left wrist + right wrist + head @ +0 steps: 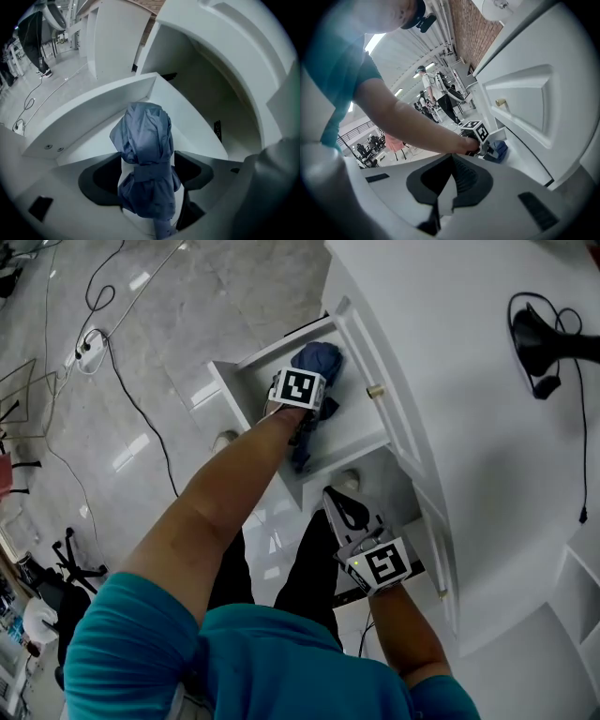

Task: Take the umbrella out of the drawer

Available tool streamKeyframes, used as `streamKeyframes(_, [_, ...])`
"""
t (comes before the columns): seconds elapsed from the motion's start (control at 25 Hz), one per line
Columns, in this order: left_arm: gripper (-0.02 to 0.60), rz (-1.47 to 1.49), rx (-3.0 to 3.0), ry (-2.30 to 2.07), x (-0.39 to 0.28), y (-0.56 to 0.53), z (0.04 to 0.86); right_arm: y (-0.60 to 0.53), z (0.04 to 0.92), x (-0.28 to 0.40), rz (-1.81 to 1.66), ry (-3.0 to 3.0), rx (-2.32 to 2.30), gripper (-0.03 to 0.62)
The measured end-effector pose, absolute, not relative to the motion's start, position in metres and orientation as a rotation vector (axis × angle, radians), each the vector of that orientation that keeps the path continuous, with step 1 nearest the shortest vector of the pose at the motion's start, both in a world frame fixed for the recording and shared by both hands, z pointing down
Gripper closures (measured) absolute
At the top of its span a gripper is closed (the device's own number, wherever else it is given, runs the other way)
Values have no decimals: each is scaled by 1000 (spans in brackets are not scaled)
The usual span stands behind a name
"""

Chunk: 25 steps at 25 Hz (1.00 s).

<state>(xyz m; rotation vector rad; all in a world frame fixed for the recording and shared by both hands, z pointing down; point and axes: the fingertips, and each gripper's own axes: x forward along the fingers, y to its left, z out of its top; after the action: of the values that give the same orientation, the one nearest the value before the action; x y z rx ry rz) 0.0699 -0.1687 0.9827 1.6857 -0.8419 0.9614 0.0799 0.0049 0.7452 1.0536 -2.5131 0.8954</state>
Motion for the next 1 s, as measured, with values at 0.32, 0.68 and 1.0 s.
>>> streamKeyframes(0.32, [228, 988, 1701, -798, 81, -167, 1011, 22, 768, 83, 953, -2482, 1040, 571])
streamKeyframes(0.68, [222, 971, 1760, -827, 94, -171, 1017, 13, 775, 96, 926, -2457, 1103, 571])
streamKeyframes(1.0, [344, 898, 1731, -811, 84, -167, 1010, 17, 776, 110, 928, -2434, 1158, 571])
